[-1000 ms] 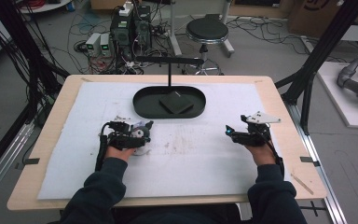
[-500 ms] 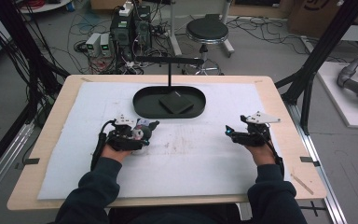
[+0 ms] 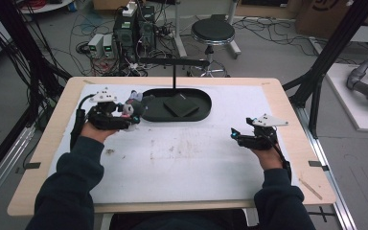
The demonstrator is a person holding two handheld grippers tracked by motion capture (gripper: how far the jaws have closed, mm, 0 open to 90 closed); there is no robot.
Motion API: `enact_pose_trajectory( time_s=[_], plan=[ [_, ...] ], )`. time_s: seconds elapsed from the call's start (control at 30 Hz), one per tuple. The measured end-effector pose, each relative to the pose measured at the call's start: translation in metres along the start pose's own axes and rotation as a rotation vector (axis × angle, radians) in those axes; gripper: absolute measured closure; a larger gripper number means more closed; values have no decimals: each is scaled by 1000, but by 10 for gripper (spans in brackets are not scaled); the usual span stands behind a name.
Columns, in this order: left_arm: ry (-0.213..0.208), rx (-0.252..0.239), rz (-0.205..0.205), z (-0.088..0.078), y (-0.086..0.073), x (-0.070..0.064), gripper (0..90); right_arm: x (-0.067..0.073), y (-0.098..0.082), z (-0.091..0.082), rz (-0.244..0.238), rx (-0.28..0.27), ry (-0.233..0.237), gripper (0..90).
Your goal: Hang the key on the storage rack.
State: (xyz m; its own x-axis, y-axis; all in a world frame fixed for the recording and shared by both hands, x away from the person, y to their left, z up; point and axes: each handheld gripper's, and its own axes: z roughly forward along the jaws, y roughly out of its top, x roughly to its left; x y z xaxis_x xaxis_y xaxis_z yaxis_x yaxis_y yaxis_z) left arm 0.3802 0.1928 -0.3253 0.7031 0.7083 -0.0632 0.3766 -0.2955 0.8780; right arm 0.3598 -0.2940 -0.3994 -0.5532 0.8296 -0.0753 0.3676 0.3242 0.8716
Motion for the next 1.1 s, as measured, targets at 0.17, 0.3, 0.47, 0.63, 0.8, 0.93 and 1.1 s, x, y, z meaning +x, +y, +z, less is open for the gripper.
enact_pose_trajectory(
  time_s=[0.17,0.3,0.47,0.63,0.8,0.93,1.1],
  plan=[
    [17,-22,-15,0,26,12,381,0,1,-1,-1,-9,4,250],
    [32,-32,-38,7,42,20,381,-1,1,-2,0,-12,4,250],
    [38,-40,-58,18,62,32,381,-2,1,-1,1,-18,6,250],
    [59,-40,-104,33,71,43,381,-2,0,0,-2,-13,12,251],
    [64,-43,-126,43,75,51,380,-3,0,-1,5,-18,12,250],
    [75,-44,-161,48,74,57,380,-3,0,-2,1,-18,15,250],
    [69,-81,-186,54,73,63,380,-2,0,-1,-1,-15,16,250]
  ],
)
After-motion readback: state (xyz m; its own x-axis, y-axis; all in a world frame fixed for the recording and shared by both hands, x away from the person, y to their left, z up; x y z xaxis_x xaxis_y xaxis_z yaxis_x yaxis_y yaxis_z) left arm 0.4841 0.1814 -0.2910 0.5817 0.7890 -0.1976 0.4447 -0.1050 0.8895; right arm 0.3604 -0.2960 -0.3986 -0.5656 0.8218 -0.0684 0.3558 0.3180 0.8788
